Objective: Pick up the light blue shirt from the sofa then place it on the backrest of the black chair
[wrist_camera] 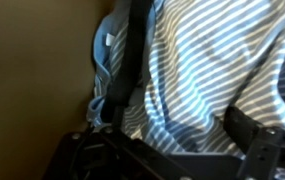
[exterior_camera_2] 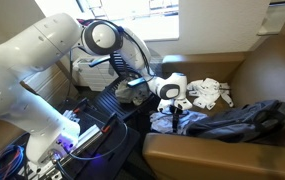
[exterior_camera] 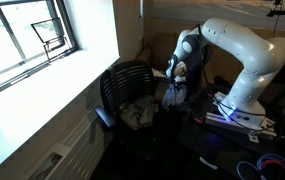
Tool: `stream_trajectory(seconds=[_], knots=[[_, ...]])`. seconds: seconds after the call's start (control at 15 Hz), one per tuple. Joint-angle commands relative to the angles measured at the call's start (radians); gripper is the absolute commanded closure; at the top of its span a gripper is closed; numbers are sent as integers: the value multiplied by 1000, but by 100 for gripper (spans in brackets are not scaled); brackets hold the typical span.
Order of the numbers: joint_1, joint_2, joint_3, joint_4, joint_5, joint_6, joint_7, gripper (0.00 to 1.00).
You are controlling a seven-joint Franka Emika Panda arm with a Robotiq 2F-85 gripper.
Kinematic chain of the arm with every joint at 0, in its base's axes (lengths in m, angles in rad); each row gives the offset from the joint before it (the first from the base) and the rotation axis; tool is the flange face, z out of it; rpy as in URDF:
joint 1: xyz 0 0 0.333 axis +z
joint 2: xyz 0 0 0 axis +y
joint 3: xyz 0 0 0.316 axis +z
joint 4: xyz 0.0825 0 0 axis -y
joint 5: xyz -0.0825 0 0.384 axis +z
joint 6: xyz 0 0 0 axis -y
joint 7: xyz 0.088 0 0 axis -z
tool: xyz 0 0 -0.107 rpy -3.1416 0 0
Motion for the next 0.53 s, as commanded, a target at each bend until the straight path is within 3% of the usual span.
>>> stream_trajectory(seconds=[0.0, 0.07, 0.13, 0.47], knots=[[68, -53, -17, -136, 44, 255, 51, 0], [81, -21, -24, -120, 62, 314, 92, 25], [97, 3, -33, -114, 84, 372, 132, 26], [157, 90, -83, -75, 160, 437, 307, 61]])
